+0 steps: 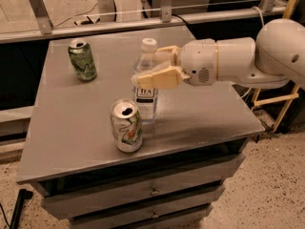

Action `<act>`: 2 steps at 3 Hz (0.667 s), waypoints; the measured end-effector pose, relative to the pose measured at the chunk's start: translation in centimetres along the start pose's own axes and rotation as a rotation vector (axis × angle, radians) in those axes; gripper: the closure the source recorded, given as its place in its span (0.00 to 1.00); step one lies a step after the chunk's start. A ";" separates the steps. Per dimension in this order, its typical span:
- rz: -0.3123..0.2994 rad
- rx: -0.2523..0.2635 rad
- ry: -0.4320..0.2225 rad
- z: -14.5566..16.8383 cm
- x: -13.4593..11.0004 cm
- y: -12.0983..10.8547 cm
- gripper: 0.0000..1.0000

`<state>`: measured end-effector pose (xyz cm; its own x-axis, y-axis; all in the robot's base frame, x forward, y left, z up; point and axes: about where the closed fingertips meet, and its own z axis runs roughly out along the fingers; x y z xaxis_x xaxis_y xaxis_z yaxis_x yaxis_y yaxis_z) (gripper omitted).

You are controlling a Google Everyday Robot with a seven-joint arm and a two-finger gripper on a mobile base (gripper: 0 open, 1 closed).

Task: Move blue plastic bottle near 7up can

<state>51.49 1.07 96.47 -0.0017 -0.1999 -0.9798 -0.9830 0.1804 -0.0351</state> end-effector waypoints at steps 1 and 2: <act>-0.062 0.003 0.017 0.0 0.6 0.3 0.36; -0.081 0.001 0.022 0.2 0.7 0.4 0.13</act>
Offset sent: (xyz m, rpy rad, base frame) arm -0.0027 -0.0007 -0.0067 -0.0307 -0.0616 0.0090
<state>51.11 1.17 95.77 0.0740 -0.2346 -0.9693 -0.9799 0.1637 -0.1144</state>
